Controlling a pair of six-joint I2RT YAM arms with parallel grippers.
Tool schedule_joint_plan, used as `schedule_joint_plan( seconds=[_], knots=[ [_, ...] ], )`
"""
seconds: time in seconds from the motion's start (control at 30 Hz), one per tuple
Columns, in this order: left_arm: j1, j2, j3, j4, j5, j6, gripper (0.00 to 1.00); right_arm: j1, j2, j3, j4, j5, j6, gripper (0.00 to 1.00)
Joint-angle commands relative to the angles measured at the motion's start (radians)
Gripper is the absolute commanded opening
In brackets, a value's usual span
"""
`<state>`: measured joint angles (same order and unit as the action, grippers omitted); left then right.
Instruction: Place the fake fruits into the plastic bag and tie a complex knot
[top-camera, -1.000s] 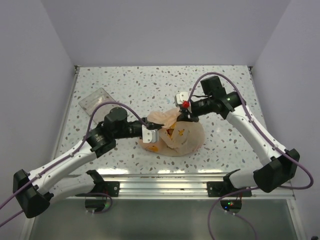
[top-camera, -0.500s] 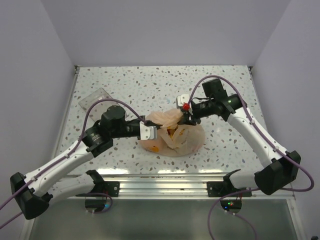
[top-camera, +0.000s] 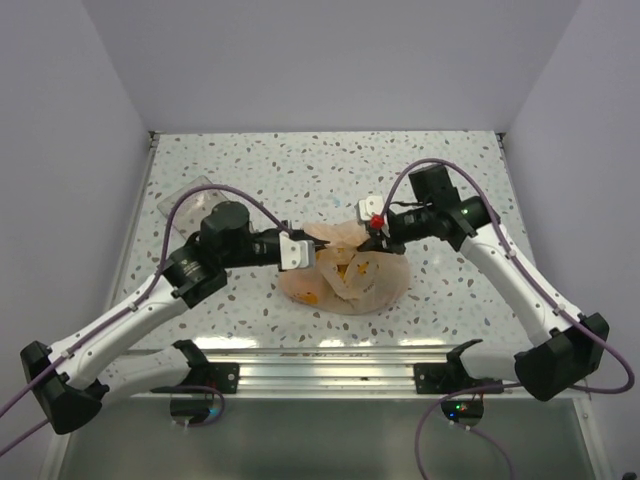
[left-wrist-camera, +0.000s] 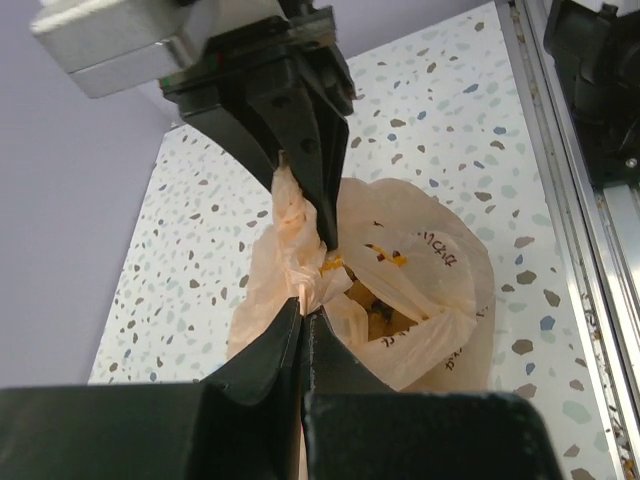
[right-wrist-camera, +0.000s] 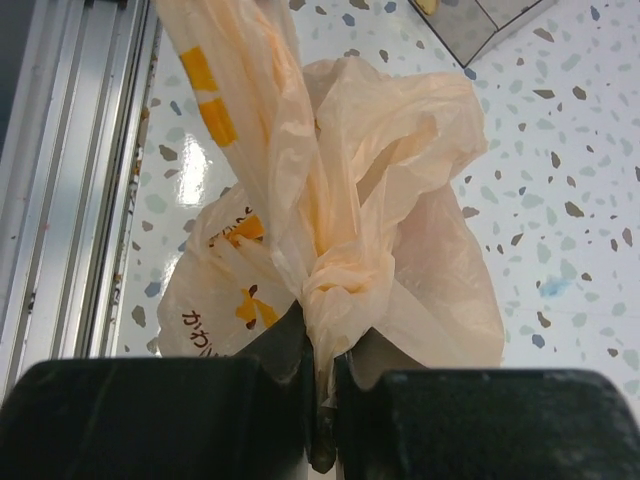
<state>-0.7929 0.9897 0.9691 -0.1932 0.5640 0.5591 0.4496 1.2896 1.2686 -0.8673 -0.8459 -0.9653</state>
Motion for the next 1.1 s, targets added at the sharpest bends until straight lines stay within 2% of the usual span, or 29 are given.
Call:
schedule_joint_plan(
  seconds=[0.0, 0.13, 0.27, 0.53, 0.63, 0.83, 1.07],
  knots=[
    [0.004, 0.015, 0.091, 0.113, -0.013, -0.074, 0.0, -0.008, -0.041, -0.032, 0.001, 0.031, -0.036, 0.06],
    [0.004, 0.052, 0.132, 0.178, -0.117, -0.152, 0.0, -0.008, -0.055, -0.06, 0.019, 0.047, -0.064, 0.05],
    [0.004, 0.134, 0.143, 0.247, -0.291, -0.2, 0.0, -0.006, -0.067, -0.071, 0.021, 0.045, -0.111, 0.04],
    [0.09, 0.346, 0.276, 0.229, -0.309, -0.341, 0.0, -0.006, -0.096, -0.106, 0.047, 0.061, -0.24, 0.0],
    [0.133, 0.442, 0.369, 0.128, -0.262, -0.357, 0.0, -0.006, -0.104, -0.117, 0.065, 0.061, -0.274, 0.0],
    [0.178, 0.636, 0.531, -0.129, -0.048, -0.323, 0.0, -0.006, -0.101, -0.129, 0.119, 0.062, -0.312, 0.0],
    [0.182, 0.773, 0.563, -0.311, 0.079, -0.208, 0.0, -0.006, -0.108, -0.147, 0.16, 0.073, -0.388, 0.0]
  ],
)
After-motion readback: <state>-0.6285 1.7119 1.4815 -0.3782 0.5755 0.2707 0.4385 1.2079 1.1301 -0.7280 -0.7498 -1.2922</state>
